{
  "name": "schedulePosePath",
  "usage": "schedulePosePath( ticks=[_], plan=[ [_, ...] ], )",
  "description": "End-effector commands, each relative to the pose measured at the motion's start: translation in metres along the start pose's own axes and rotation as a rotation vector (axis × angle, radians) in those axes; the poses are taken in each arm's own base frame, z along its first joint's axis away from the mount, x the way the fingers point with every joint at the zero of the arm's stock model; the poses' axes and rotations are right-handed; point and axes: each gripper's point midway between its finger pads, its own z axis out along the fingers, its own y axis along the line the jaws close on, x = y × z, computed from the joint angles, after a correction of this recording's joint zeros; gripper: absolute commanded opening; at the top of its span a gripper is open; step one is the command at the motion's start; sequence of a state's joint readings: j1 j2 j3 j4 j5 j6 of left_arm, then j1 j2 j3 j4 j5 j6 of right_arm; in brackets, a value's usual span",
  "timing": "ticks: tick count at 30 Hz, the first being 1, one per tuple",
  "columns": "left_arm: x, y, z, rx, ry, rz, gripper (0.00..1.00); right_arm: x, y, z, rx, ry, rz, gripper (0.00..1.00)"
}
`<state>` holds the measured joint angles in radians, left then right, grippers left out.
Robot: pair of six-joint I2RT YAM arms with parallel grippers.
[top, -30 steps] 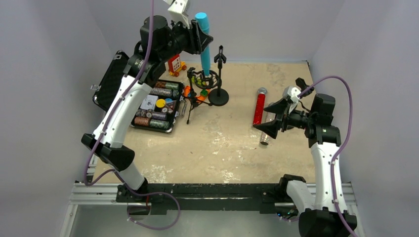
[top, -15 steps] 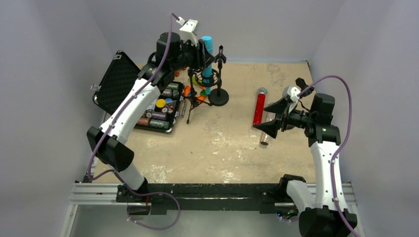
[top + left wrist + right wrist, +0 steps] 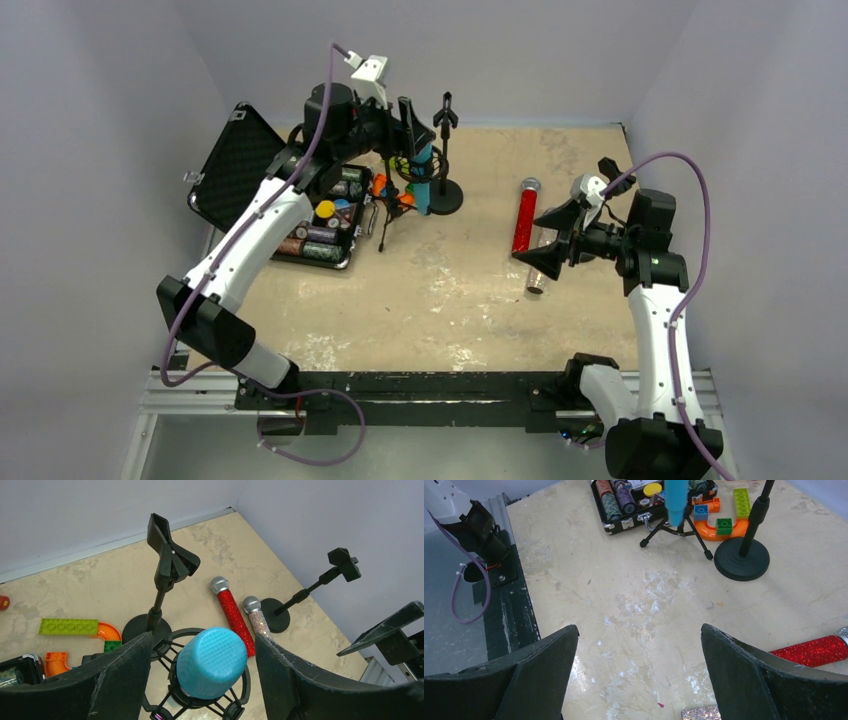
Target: Attach the microphones to the stand
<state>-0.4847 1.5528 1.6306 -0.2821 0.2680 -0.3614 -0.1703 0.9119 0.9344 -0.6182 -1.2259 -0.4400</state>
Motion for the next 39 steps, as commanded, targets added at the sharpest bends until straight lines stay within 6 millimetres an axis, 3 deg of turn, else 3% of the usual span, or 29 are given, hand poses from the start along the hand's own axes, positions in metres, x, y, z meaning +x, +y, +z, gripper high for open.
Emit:
schedulePosePath(
  ticks=[1, 7, 11, 17, 20, 25, 33, 35, 39],
  plan=[
    [-0.034, -0.013, -0.035, -0.003, -0.096, 0.031, 0.79, 0.000, 0.001, 0.001, -0.018, -0.003, -0.016, 0.97],
    [-0.037, -0.020, -0.060, 0.001, -0.108, 0.070, 0.80, -0.001, 0.005, -0.003, -0.010, 0.013, -0.063, 0.97],
    [-0.025, -0.019, -0.087, -0.021, -0.120, 0.108, 0.83, -0.002, 0.006, -0.008, 0.023, 0.050, -0.102, 0.98],
    [0.032, 0.007, -0.134, -0.123, -0.141, 0.137, 0.98, -0.014, -0.002, -0.019, 0.131, 0.081, -0.191, 0.94],
    [0.062, 0.017, -0.155, -0.155, -0.132, 0.163, 0.99, -0.031, -0.006, -0.028, 0.210, 0.078, -0.277, 0.91],
    [0.101, 0.017, -0.178, -0.128, -0.073, 0.199, 0.99, -0.076, -0.039, -0.057, 0.542, 0.003, -0.260, 0.99],
    [0.132, 0.012, -0.204, -0.084, 0.023, 0.294, 0.99, -0.139, -0.091, -0.106, 0.926, -0.069, -0.167, 0.99],
    [0.147, 0.018, -0.204, -0.085, 0.033, 0.305, 0.99, -0.147, -0.102, -0.109, 0.941, -0.020, -0.181, 0.99],
    [0.152, 0.017, -0.209, -0.069, 0.029, 0.330, 0.99, -0.144, -0.141, -0.112, 0.991, 0.106, -0.177, 0.98]
  ],
)
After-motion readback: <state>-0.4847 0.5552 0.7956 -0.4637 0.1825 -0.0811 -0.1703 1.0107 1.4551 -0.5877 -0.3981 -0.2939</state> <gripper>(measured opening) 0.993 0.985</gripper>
